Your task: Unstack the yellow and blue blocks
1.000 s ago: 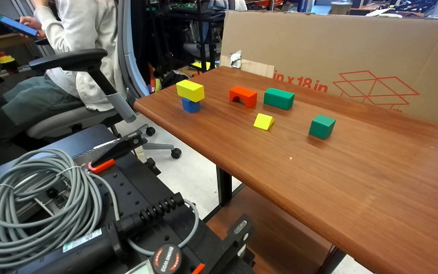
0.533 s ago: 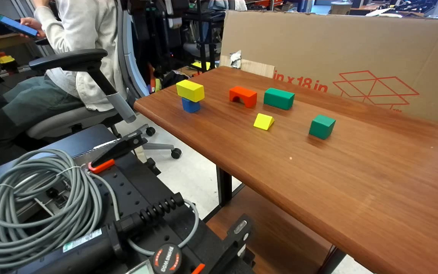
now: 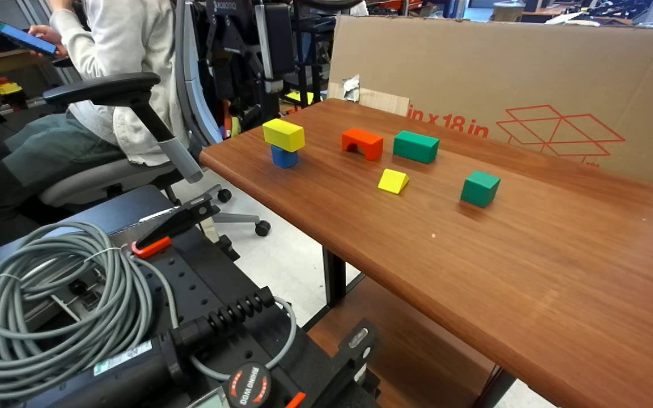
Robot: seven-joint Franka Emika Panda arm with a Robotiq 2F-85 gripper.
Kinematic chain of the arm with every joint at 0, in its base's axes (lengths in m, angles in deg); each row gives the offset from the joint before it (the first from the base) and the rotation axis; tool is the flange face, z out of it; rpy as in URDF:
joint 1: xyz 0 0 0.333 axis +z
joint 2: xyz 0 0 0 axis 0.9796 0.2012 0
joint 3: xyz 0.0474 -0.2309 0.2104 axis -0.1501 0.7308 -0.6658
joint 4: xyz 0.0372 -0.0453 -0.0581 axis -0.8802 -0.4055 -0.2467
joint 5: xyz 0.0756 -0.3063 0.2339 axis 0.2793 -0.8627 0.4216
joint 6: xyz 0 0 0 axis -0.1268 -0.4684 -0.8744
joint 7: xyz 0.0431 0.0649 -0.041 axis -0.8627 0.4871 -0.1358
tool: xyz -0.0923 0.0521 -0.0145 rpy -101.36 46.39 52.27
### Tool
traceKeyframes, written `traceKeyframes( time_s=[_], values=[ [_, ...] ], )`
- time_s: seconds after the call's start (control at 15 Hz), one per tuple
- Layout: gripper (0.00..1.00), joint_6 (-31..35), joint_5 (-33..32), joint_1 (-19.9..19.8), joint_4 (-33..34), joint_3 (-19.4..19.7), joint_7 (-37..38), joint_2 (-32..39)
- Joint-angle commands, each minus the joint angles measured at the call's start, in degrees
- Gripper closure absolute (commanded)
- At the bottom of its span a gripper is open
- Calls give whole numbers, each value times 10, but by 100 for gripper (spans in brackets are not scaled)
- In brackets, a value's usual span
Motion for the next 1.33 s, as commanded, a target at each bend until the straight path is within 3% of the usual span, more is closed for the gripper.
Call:
traceKeyframes(
  time_s=[0.0,1.27],
  values=[
    [0,27,-8,7,14,9,-4,24],
    [0,48,-44,37,98,37,17,133]
  ],
)
